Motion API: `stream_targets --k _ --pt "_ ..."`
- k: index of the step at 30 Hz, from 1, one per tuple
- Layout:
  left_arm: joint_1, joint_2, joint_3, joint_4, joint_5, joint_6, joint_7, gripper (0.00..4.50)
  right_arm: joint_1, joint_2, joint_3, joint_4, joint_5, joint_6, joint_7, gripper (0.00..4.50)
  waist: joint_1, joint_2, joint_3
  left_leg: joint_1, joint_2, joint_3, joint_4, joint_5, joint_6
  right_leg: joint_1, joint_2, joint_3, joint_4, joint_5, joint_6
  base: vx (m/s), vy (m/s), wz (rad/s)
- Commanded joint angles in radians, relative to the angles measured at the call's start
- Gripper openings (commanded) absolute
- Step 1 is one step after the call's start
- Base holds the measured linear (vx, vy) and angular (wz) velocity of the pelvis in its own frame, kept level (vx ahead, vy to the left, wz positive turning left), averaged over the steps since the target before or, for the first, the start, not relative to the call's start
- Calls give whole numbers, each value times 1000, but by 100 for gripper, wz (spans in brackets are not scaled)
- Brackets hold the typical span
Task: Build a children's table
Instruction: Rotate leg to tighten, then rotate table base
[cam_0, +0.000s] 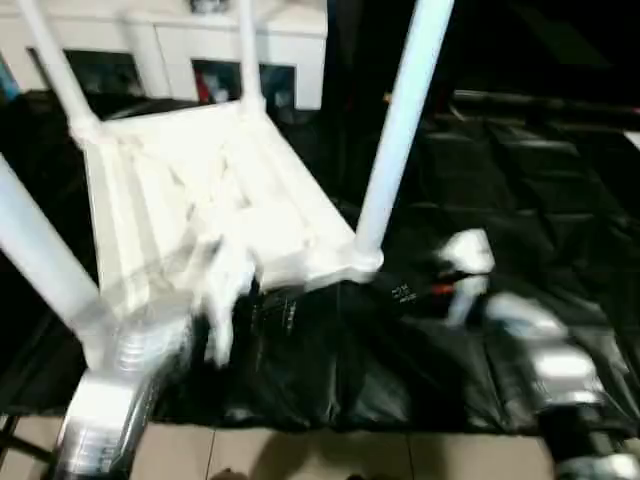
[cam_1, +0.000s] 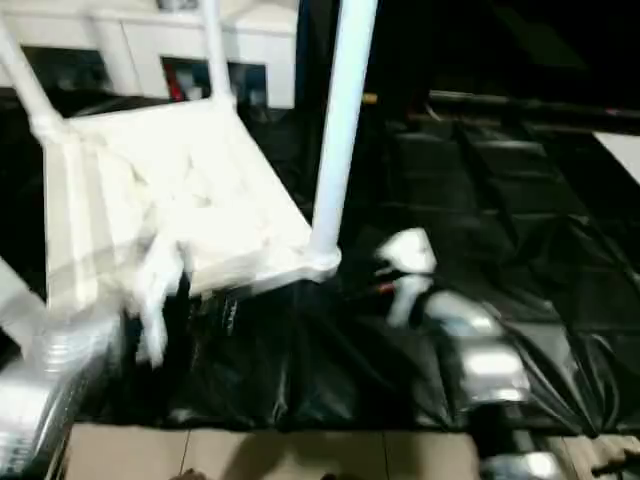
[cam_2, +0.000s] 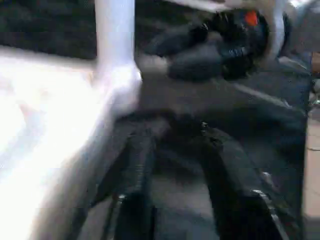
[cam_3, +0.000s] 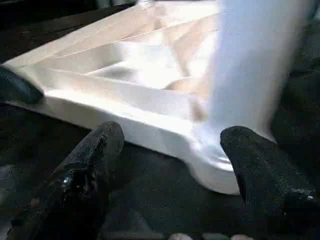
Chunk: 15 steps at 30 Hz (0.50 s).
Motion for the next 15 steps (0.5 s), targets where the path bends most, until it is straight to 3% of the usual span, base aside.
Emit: stream_targets --k 1,3,4,7,9,11,12,15 --pt "33 25 35 -58 -11 13 1 189 -37 5 10 31 -20 8 16 362 1 -2 -52 -11 24 -1 -58 -205 67 55 -72 56 -89 -396 -84 0 0 0" --pt "61 36 48 -69 -14 15 -5 204 -52 14 18 52 -30 3 18 362 1 6 -50 -9 27 -3 -60 -211 61 53 -74 57 -85 -385 -97 0 0 0" --pt "89 53 67 -72 -20 13 -19 212 -74 27 24 84 -36 -2 26 362 2 -4 -48 -7 25 0 -60 -216 64 52 -71 57 -90 -391 -90 0 0 0" --pt "193 130 122 -117 -50 23 -71 237 -180 71 31 234 -66 -40 -10 362 -4 1 -48 -11 26 -7 -64 -238 50 53 -81 58 -83 -417 -106 0 0 0" --pt "224 152 132 -130 -53 19 -86 249 -210 79 28 281 -83 -62 -52 362 -10 1 -47 -6 26 -5 -64 -240 45 51 -73 60 -84 -396 -104 0 0 0" --pt "311 208 164 -160 -63 0 -130 261 -302 92 0 421 -129 -112 -227 362 -14 7 -46 -2 29 -6 -67 -242 27 47 -77 61 -78 -369 -132 0 0 0" --pt "336 222 175 -168 -68 -7 -146 266 -322 92 -10 453 -137 -114 -278 362 -16 5 -44 0 27 -4 -67 -257 18 46 -74 61 -77 -377 -132 0 0 0" --pt "426 272 232 -193 -88 -21 -206 297 -383 80 -48 553 -151 -135 -421 362 -13 10 -43 13 26 2 -62 -288 7 36 -70 66 -77 -361 -136 0 0 0"
